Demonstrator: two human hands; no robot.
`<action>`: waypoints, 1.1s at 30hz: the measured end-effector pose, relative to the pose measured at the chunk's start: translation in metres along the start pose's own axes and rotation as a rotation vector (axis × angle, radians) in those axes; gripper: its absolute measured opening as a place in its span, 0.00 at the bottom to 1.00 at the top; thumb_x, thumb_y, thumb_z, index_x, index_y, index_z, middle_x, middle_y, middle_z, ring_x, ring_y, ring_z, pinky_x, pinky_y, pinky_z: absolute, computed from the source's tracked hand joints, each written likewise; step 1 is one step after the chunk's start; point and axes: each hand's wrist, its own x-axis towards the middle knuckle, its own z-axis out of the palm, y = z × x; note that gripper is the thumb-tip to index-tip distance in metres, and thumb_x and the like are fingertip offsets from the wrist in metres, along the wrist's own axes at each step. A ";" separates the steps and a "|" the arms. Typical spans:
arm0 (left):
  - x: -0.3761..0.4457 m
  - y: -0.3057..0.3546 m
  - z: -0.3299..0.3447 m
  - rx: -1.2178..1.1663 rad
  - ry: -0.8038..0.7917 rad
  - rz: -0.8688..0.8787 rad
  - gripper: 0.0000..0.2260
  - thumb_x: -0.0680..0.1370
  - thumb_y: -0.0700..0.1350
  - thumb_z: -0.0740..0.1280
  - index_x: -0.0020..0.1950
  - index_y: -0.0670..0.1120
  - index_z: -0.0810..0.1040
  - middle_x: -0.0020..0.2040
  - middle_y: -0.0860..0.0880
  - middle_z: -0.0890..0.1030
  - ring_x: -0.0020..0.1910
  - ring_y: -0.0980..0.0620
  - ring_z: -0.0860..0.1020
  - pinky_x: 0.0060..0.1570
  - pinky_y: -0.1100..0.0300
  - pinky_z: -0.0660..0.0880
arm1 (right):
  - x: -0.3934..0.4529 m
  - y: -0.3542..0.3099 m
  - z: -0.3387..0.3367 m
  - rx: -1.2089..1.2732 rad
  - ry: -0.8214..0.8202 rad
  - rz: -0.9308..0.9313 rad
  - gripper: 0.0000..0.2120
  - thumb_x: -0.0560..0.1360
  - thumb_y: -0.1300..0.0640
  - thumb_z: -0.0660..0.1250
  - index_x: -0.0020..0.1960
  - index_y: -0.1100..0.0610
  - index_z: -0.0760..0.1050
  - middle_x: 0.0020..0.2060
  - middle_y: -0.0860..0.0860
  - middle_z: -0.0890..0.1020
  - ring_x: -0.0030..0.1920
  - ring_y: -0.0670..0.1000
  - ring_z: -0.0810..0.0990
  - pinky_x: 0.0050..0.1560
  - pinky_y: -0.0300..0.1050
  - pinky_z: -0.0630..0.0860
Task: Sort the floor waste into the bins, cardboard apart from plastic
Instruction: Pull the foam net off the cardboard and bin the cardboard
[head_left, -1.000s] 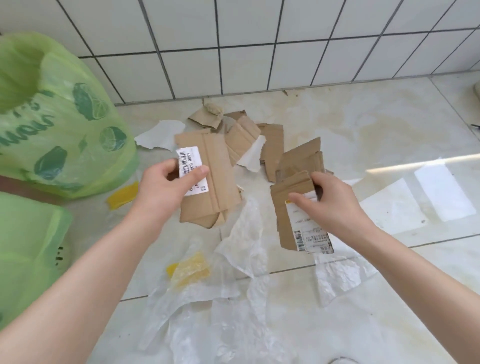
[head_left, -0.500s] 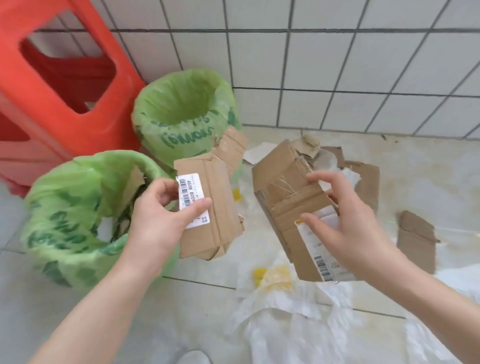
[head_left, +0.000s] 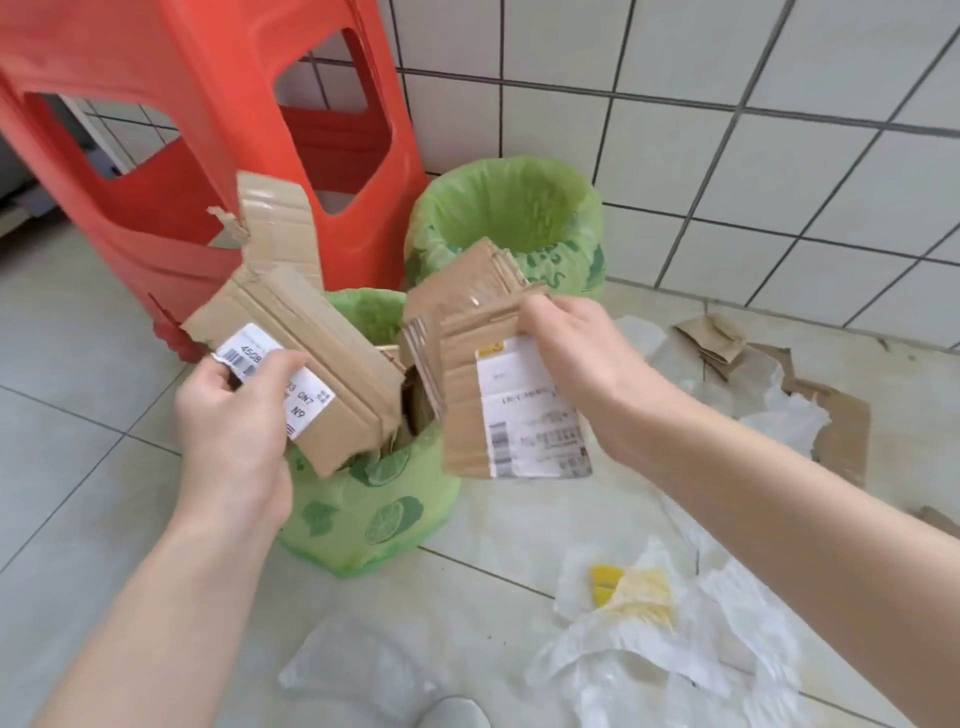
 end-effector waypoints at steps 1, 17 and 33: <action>0.004 0.001 -0.002 -0.002 0.038 0.038 0.06 0.72 0.39 0.68 0.40 0.49 0.74 0.36 0.52 0.77 0.35 0.53 0.77 0.38 0.61 0.74 | 0.006 -0.003 0.007 0.059 -0.007 0.027 0.09 0.74 0.54 0.54 0.44 0.53 0.72 0.35 0.54 0.75 0.35 0.52 0.73 0.37 0.44 0.67; 0.018 -0.040 -0.006 1.007 -0.159 0.349 0.15 0.73 0.47 0.71 0.58 0.48 0.75 0.56 0.47 0.74 0.52 0.47 0.76 0.52 0.53 0.71 | 0.027 0.000 0.064 0.051 -0.329 0.324 0.22 0.75 0.51 0.67 0.63 0.63 0.69 0.54 0.59 0.78 0.41 0.55 0.85 0.35 0.50 0.83; -0.079 -0.056 0.066 0.751 -0.509 0.710 0.08 0.73 0.37 0.66 0.50 0.46 0.79 0.48 0.52 0.77 0.50 0.51 0.74 0.53 0.56 0.71 | -0.032 0.112 -0.080 -0.091 0.047 0.387 0.11 0.77 0.56 0.61 0.56 0.59 0.75 0.48 0.54 0.83 0.46 0.53 0.84 0.48 0.47 0.80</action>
